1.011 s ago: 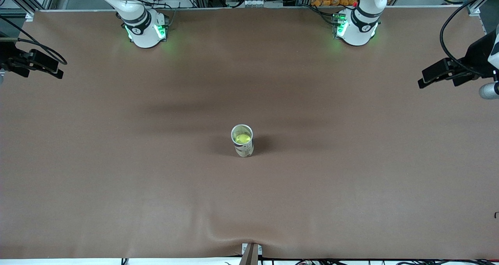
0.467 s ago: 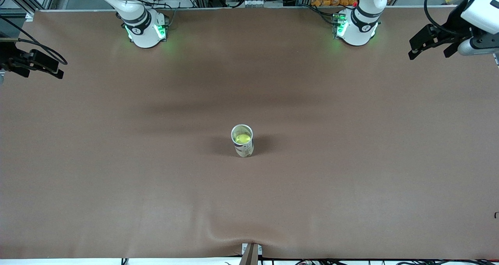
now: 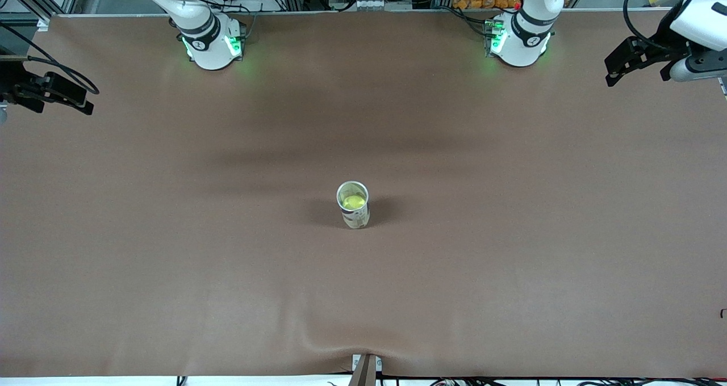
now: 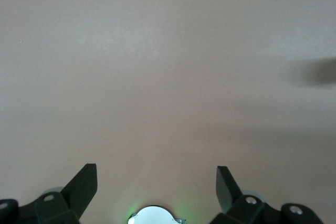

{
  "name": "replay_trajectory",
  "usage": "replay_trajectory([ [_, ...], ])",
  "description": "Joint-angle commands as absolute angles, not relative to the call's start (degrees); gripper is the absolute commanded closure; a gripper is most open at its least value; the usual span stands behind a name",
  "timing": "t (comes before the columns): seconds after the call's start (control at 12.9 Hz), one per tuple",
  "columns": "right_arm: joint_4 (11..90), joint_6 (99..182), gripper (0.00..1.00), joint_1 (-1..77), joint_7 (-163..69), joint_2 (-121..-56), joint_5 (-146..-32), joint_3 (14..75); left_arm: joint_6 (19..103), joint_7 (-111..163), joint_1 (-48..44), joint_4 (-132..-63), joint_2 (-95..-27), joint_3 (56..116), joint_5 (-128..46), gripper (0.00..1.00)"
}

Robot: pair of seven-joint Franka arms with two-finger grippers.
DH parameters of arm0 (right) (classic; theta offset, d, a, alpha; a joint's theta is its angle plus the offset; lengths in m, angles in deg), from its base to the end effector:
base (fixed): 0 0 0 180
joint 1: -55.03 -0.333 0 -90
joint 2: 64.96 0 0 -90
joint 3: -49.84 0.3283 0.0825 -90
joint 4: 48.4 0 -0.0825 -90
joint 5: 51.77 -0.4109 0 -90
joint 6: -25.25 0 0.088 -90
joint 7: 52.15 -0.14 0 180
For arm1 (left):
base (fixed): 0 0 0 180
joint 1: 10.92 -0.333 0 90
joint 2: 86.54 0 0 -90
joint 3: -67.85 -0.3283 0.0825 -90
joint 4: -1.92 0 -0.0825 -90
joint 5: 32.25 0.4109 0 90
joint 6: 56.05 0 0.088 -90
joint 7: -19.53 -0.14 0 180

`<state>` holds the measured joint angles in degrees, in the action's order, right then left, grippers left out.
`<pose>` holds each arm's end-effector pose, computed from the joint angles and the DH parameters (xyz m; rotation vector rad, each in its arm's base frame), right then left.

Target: Insert tennis ball vertically with right arm

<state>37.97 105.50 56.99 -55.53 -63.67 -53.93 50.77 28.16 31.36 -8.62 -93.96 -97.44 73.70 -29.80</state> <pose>0.5533 -0.0041 0.6337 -3.1015 0.1120 0.1320 0.5025 -0.0708 0.6477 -3.0763 -0.1080 0.0054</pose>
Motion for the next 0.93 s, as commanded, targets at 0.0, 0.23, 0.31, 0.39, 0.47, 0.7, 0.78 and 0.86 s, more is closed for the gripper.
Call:
replay_trajectory([
  [0.0,38.4,105.7,0.00,56.5,-56.4,-63.0,-53.6,50.6,27.2,31.0,-7.6,-89.8,-94.7,73.4,-28.6,0.00],
  [0.23,38.4,105.7,0.00,56.4,-56.4,-63.0,-53.6,50.7,26.9,31.5,-7.4,-86.7,-93.0,73.6,-28.7,0.00],
  [0.31,38.4,105.7,0.00,56.4,-56.4,-63.0,-53.6,50.7,26.9,31.2,-7.5,-86.5,-92.5,73.6,-28.8,0.00],
  [0.39,38.4,105.7,0.00,56.4,-56.4,-63.0,-53.6,50.7,26.7,31.0,-7.3,-86.5,-92.3,73.6,-28.9,0.00],
  [0.47,38.4,105.7,0.00,56.4,-56.4,-63.0,-53.6,50.7,26.0,30.6,-7.1,-86.6,-92.3,73.6,-29.8,0.00],
  [0.7,38.4,105.7,0.00,56.4,-56.4,-63.0,-53.6,50.7,26.0,29.8,-6.6,-86.6,-92.3,73.6,-30.7,0.00],
  [0.78,38.4,105.7,0.00,56.4,-56.4,-63.0,-53.5,50.7,26.0,29.6,-6.5,-86.6,-92.1,73.6,-30.8,0.00],
  [0.86,38.4,105.7,0.00,56.4,-56.4,-63.0,-53.5,50.7,26.0,29.5,-6.6,-86.6,-92.0,73.6,-30.8,0.00],
])
